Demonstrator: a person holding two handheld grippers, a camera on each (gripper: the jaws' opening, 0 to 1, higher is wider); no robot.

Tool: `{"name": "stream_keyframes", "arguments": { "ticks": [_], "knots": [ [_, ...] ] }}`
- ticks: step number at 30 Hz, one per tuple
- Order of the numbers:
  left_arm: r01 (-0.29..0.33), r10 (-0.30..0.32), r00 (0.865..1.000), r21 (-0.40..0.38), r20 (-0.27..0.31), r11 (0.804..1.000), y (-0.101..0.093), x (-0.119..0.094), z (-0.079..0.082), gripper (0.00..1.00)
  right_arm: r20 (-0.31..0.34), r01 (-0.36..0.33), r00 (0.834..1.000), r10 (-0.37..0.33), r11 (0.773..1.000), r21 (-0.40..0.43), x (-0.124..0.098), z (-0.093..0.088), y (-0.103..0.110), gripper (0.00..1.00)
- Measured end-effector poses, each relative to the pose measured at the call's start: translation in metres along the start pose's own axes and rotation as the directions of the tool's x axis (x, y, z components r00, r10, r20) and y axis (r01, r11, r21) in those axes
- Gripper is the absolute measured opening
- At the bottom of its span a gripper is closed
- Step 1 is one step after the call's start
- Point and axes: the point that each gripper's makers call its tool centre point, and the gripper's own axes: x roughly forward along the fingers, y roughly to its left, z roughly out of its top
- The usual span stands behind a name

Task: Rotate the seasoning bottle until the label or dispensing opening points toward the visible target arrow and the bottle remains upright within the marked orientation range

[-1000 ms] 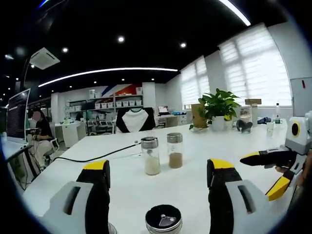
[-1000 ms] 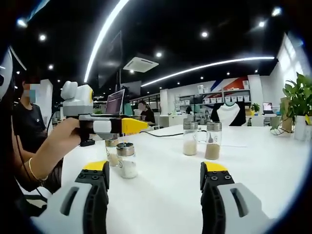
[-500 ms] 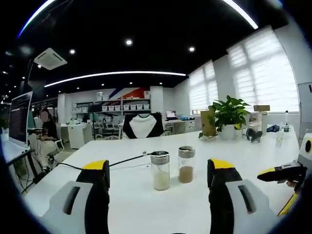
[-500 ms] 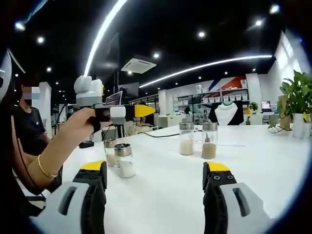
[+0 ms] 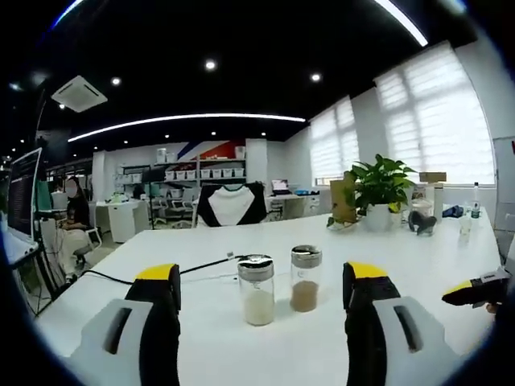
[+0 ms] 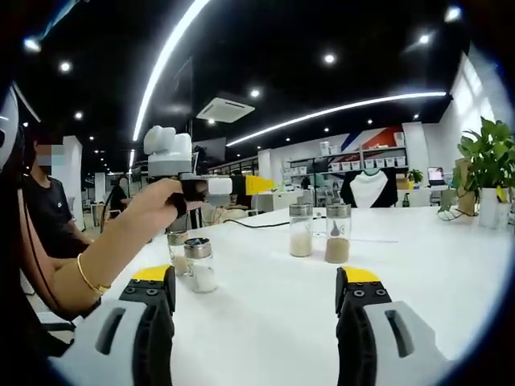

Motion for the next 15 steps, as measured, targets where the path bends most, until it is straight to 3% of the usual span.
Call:
{"name": "stream_keyframes", "arguments": {
  "ticks": [6, 15],
  "knots": [
    [-0.006, 0.007, 1.000, -0.011, 0.016, 1.000, -0.003, 0.021, 0.009, 0.88, -0.007, 0.008, 1.000, -0.008, 1.000, 0.003, -0.001, -0.001, -0.004, 0.82],
    [-0.031, 0.032, 0.999, -0.044, 0.014, 0.999, 0.001, 0.045, 0.011, 0.87, -0.010, 0.022, 1.000, -0.022, 1.000, -0.005, -0.002, 0.001, -0.013, 0.82]
  ]
}}
